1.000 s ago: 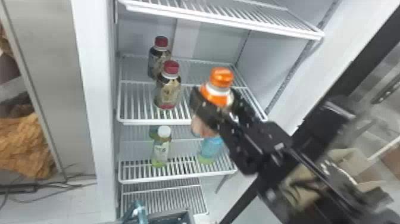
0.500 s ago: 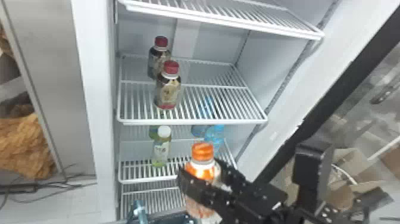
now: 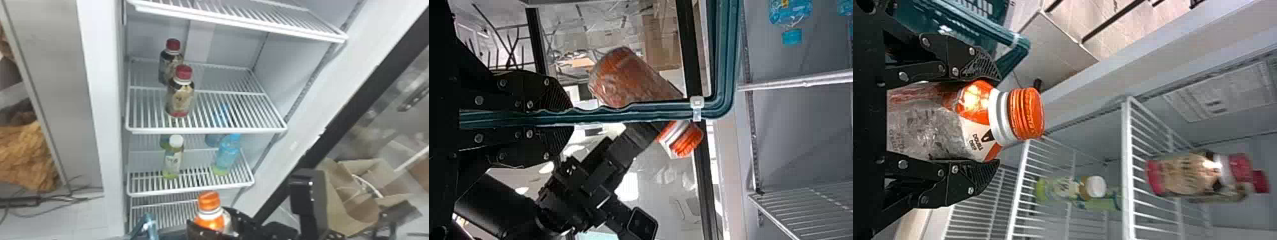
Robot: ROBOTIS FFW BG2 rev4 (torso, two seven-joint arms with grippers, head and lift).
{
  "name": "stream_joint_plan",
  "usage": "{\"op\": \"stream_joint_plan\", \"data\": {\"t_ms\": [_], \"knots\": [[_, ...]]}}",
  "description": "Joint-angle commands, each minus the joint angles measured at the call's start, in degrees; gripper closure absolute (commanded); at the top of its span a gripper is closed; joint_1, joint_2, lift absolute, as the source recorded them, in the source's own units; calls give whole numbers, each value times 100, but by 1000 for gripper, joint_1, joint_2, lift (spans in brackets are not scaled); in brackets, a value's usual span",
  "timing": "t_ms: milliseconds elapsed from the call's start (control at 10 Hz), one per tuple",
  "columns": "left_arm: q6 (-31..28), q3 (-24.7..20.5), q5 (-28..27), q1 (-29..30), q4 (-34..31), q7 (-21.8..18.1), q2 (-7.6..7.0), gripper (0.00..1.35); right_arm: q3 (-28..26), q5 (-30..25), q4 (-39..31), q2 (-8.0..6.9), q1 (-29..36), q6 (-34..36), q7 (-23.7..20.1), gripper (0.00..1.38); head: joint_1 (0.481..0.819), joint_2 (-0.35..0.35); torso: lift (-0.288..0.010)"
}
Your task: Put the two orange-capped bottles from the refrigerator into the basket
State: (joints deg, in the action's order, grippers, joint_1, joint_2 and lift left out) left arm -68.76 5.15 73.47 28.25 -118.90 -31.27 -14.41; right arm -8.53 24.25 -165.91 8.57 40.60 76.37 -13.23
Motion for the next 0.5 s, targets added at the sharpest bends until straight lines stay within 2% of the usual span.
{"op": "stream_joint_plan", "data": {"t_ms": [0, 200, 400], "knots": [[0, 10, 0, -13, 0, -2, 0, 1208, 53, 20, 300, -5, -81, 41, -66, 888, 695, -350, -40], [0, 10, 0, -13, 0, -2, 0, 1208, 167, 31, 862, -5, -165, -451, -233, 888, 695, -350, -40], [0, 10, 0, -13, 0, -2, 0, 1208, 293, -106, 1706, 4, -348, -1351, -602, 851, 695, -350, -40]]}}
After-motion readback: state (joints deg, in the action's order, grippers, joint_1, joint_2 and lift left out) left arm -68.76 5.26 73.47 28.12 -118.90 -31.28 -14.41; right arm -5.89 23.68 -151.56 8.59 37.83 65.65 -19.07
